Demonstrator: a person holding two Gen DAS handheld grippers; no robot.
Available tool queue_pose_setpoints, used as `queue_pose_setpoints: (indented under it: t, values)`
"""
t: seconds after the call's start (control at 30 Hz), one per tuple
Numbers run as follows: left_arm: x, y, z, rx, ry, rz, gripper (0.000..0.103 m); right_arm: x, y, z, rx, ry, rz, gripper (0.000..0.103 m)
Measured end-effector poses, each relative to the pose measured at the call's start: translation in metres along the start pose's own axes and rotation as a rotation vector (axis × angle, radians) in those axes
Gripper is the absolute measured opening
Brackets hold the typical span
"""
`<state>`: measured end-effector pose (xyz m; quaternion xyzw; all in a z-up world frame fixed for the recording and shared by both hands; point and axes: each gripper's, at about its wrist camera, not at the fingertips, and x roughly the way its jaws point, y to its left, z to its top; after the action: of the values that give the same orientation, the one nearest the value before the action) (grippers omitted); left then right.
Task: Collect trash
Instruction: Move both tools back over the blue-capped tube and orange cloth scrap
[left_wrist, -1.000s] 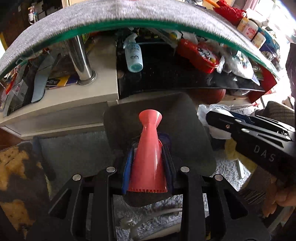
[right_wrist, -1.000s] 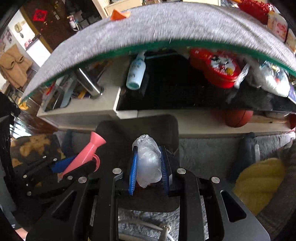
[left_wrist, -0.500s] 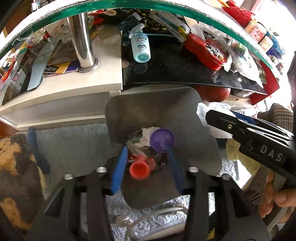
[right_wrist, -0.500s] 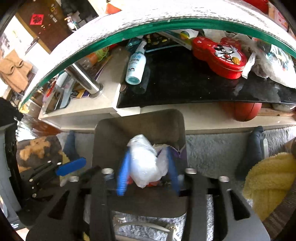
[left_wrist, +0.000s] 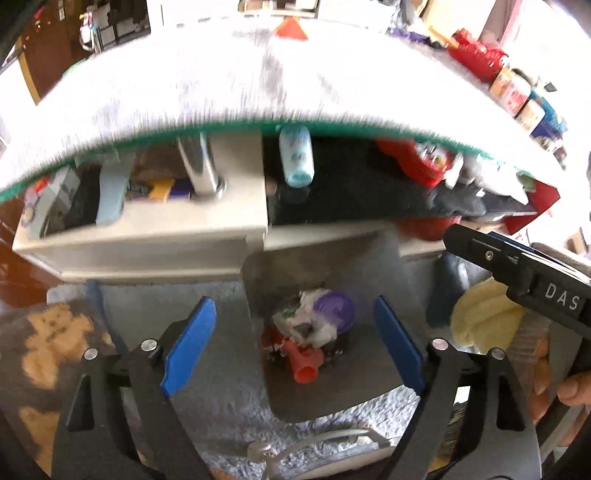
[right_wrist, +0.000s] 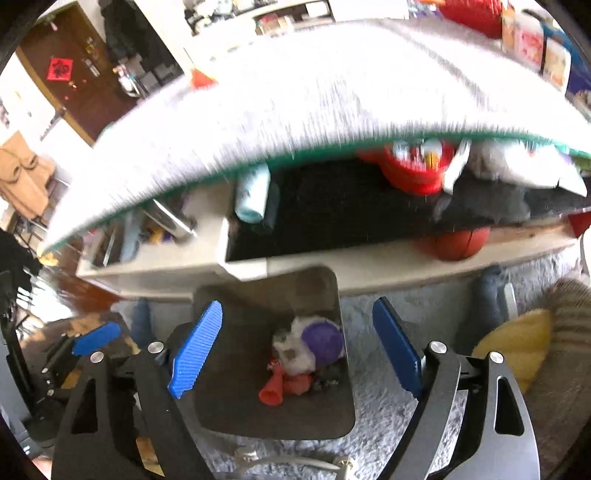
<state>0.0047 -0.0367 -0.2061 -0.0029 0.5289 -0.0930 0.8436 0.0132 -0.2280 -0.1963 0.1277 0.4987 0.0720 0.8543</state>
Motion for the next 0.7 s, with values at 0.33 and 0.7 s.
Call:
queue_pose_setpoints:
  t: [0.33, 0.7]
  values:
    - [-0.051, 0.006, 0.074, 0.000, -0.145, 0.012, 0.086, -0.061, 0.015, 0.082, -0.043, -0.196, 0.008, 0.094]
    - [-0.067, 0.037, 0.160, -0.053, -0.221, 0.044, 0.088, -0.052, 0.032, 0.168, -0.060, -0.250, 0.009, 0.096]
